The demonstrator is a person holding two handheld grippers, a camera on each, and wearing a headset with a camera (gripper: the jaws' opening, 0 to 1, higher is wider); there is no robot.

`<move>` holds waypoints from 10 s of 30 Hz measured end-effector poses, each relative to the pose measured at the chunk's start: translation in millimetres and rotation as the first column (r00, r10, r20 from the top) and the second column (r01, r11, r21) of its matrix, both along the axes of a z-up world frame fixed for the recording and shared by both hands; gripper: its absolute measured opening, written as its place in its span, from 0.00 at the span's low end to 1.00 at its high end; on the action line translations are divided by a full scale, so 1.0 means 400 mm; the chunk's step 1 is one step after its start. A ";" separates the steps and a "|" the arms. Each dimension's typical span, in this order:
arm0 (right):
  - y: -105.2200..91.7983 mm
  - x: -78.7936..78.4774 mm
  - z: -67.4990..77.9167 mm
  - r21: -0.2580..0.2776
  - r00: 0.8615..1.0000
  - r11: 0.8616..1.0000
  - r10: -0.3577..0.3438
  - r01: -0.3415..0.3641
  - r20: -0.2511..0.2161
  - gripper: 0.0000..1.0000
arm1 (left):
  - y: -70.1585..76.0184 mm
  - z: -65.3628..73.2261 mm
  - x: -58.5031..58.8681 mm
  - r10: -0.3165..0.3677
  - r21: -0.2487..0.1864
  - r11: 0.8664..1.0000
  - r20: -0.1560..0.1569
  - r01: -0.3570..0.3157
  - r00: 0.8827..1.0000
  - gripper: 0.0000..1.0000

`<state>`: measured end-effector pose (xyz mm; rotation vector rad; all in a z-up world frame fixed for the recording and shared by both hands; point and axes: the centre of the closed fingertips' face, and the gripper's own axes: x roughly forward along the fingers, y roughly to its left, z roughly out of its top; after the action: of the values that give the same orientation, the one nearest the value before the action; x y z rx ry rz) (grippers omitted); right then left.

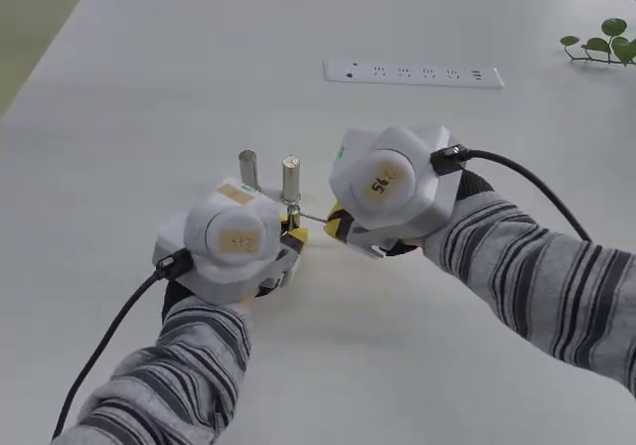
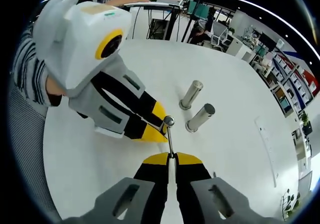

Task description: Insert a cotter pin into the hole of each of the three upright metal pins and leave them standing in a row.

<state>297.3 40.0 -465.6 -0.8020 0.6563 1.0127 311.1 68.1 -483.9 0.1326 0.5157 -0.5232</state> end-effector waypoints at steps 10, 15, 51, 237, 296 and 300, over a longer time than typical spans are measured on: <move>0.003 -0.005 0.010 -0.004 0.999 1.000 0.026 -0.026 0.021 0.00 | 0.003 -0.001 0.000 0.029 0.003 1.000 0.005 -0.029 1.000 0.05; 0.007 -0.007 0.018 0.009 0.999 1.000 0.030 -0.030 0.027 0.00 | 0.002 -0.002 0.001 0.027 0.010 1.000 0.010 -0.027 1.000 0.05; 0.067 0.007 0.027 0.053 0.993 0.994 0.096 -0.100 0.066 0.00 | 0.005 -0.004 0.002 0.115 -0.012 0.993 0.004 -0.115 0.993 0.05; 0.067 0.092 0.040 0.447 0.953 0.842 -0.269 0.304 -0.141 0.08 | 0.152 0.120 -0.204 0.110 -0.114 0.988 0.020 -0.107 0.994 0.73; -0.016 -0.091 0.004 0.376 0.965 0.888 -0.236 0.263 -0.116 0.26 | 0.145 0.105 -0.259 0.108 -0.074 0.992 0.041 -0.104 0.993 0.76; -0.048 -0.095 0.006 0.367 0.962 0.890 -0.244 0.271 -0.120 0.26 | 0.146 0.102 -0.260 0.107 -0.063 0.993 0.038 -0.105 0.993 0.77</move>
<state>259.2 20.9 -463.2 -0.3270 0.5835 0.8888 207.0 126.7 -443.0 0.0575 0.4630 -0.4311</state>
